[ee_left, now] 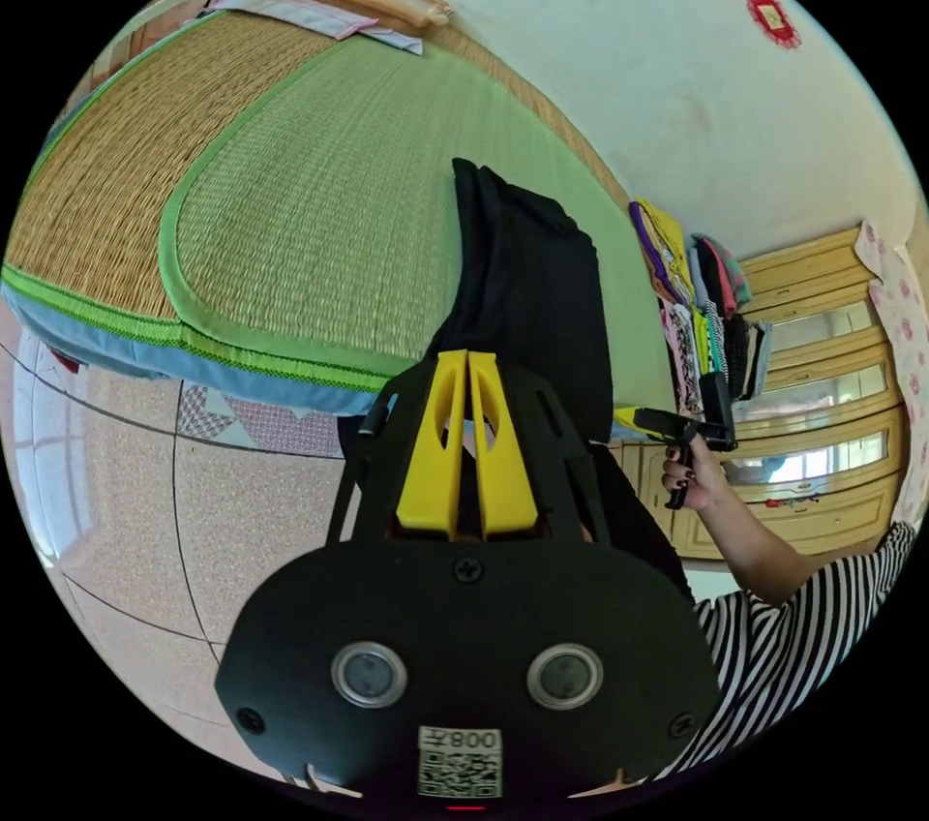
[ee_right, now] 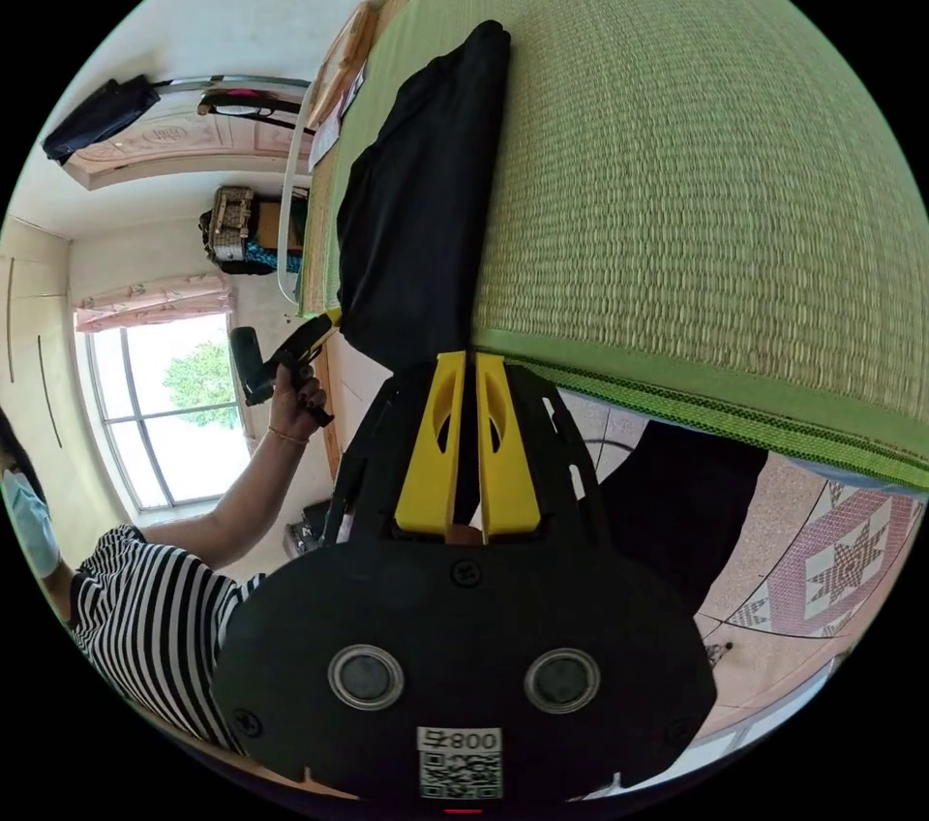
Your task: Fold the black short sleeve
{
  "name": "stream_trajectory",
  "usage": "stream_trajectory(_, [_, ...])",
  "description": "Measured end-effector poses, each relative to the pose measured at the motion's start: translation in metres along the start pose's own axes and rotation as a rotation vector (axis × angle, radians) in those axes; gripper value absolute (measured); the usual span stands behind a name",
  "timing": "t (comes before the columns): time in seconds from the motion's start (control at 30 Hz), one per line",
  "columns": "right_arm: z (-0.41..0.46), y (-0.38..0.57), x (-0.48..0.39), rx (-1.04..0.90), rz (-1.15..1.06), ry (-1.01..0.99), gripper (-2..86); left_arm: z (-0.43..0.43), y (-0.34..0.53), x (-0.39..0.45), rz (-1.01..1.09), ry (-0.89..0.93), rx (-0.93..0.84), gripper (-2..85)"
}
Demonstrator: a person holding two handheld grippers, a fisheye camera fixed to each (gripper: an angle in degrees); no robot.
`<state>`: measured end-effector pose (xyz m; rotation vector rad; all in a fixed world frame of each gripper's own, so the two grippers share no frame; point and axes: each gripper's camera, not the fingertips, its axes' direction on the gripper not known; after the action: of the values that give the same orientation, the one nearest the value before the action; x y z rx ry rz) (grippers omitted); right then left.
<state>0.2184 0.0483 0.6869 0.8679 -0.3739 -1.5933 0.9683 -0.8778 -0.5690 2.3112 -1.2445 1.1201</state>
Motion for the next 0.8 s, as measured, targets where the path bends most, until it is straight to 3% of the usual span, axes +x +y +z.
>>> stream_trajectory(0.27, [0.015,0.022,0.048,0.013,0.048,-0.098,3.6,0.011,0.019,0.004,-0.031,0.116,0.006,0.8])
stream_trajectory(0.6, [0.04,0.031,0.085,0.007,0.079,-0.236,6.7,0.125,0.037,0.038,-0.019,0.419,-0.293,7.1])
stream_trajectory(0.8, [0.052,0.038,0.108,0.027,0.118,-0.314,7.2,0.181,0.036,0.038,-0.118,0.551,-0.327,5.4])
